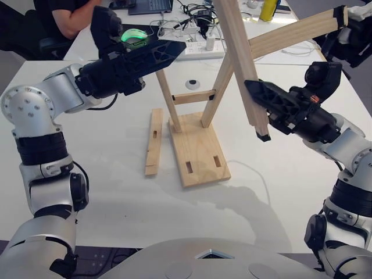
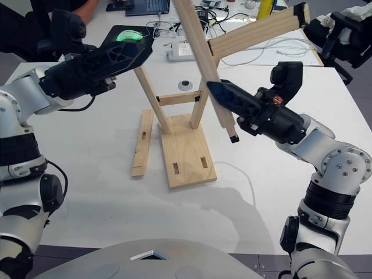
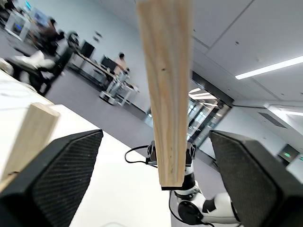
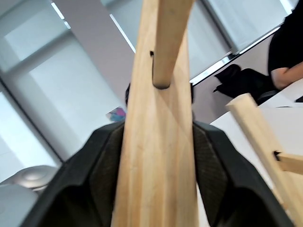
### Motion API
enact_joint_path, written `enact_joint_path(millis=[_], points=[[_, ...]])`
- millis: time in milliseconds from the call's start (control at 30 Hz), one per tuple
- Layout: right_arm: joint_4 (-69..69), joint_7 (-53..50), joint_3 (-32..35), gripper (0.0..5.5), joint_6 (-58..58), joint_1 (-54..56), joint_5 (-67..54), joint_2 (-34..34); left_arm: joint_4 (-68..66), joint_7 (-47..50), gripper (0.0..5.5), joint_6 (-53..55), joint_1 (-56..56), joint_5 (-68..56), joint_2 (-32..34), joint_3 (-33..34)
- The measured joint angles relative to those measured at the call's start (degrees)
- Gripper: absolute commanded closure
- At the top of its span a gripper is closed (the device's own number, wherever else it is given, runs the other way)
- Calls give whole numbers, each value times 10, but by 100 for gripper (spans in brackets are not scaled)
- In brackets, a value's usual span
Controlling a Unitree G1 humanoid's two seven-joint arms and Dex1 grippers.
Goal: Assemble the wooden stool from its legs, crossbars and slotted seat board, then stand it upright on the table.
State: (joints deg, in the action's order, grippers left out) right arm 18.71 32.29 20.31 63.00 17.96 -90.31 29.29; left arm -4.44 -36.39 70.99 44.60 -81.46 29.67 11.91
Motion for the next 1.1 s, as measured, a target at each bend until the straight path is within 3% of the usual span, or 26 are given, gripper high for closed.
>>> enact_joint_path(millis=[300,933,1100], points=[[32,43,-38,340,-23,-47,22,3,-59,-18,133,53,53,-16,-12,-6],[59,78,-90,340,-51,-67,90,30,-41,-48,133,78,56,33,-13,-19],[59,78,-90,340,-52,-67,88,35,-41,-67,203,84,56,51,-8,-21]])
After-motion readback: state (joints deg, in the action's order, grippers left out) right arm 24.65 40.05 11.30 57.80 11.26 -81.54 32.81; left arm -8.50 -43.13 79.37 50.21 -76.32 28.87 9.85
